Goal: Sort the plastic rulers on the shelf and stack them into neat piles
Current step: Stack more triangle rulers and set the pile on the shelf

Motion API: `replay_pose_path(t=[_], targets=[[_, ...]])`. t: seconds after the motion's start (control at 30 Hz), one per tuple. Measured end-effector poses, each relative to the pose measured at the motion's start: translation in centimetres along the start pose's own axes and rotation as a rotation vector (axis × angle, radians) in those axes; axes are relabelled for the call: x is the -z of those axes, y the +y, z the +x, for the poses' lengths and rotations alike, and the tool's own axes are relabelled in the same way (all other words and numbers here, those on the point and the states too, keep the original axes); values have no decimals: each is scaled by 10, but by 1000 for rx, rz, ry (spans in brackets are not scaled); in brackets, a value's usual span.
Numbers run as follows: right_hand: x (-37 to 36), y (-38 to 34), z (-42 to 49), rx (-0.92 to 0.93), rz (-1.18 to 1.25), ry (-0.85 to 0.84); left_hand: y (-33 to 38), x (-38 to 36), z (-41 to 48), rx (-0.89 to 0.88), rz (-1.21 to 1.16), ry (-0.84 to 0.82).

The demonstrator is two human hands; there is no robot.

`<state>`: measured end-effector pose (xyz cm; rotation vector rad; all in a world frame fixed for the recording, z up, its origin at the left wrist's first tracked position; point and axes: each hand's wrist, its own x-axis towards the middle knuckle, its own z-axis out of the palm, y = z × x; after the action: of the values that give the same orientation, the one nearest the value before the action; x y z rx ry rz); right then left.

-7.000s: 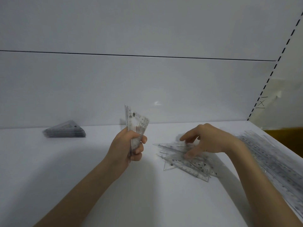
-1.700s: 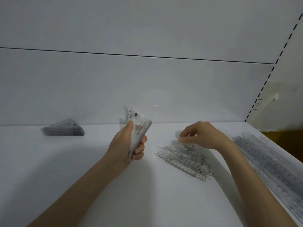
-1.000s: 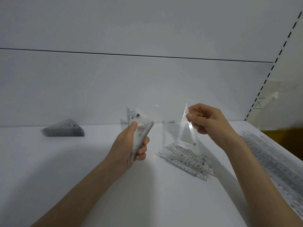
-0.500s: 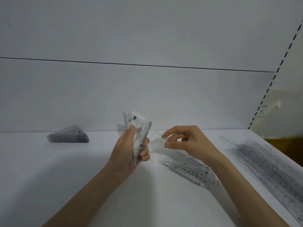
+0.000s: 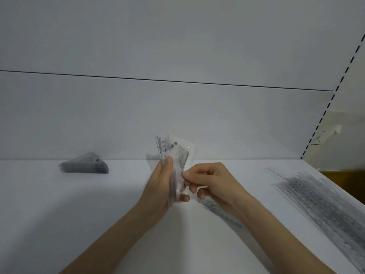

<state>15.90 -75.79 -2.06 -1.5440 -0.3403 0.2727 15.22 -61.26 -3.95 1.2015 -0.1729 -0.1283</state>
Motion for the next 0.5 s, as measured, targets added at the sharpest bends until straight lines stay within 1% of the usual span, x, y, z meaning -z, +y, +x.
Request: replay_pose_path(t=[0.07,0.17,0.33,0.4,0.5], targets=[[-3,3,0,19,-41,45,2,-1,-2,-2,3,-3],[-9,7,0,27,-75,125,1,-1,-2,-30,19,45],[-23,15,4,121,-283,284,-2,3,-1,-62,52,94],[-24,20,5,138,-285,292,-2,6,0,-58,82,109],[-26,24,5,148,-259,261,-3,9,2,-50,127,124]])
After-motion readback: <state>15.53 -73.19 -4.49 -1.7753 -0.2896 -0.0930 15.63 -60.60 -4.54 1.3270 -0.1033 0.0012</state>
